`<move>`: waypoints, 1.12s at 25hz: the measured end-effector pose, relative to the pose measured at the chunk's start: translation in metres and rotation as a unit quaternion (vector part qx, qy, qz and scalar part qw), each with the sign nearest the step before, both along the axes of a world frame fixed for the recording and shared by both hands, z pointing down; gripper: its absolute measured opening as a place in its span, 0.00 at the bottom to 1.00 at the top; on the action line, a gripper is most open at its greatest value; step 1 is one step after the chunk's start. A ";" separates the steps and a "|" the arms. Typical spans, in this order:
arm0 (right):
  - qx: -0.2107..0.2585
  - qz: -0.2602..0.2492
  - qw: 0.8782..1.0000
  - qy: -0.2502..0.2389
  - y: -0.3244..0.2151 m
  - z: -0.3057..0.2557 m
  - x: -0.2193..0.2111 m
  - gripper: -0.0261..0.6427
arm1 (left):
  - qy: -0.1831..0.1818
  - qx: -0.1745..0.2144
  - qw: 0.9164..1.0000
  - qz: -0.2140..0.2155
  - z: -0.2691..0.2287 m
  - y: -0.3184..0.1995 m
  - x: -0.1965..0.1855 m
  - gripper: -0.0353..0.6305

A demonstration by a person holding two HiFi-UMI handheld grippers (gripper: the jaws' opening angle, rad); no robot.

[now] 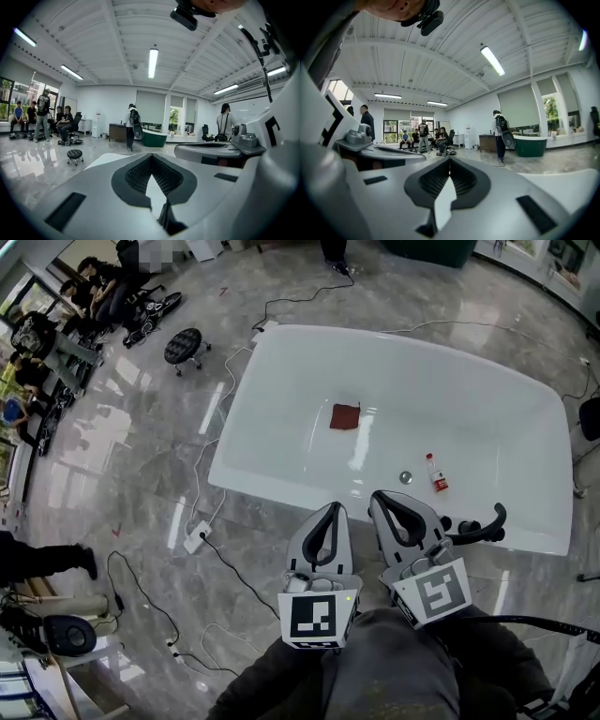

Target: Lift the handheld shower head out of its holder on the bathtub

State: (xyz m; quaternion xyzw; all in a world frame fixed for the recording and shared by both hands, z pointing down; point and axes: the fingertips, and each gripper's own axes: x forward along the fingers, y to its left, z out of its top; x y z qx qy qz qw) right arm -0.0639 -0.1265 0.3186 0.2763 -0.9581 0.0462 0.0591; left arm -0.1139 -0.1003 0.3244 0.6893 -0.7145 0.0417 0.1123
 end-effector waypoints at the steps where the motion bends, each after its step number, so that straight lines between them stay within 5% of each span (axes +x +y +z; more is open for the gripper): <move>1: 0.002 0.009 1.000 0.000 0.000 0.000 -0.004 0.05 | 0.000 0.003 1.000 0.006 -0.001 -0.001 -0.005 0.06; 15: 0.004 0.146 0.989 0.014 0.020 -0.009 0.002 0.05 | 0.014 -0.001 0.989 0.147 -0.005 0.003 -0.004 0.06; 28: 0.004 0.177 0.984 0.014 0.017 -0.005 0.010 0.05 | 0.007 -0.006 0.987 0.161 -0.002 0.011 -0.006 0.06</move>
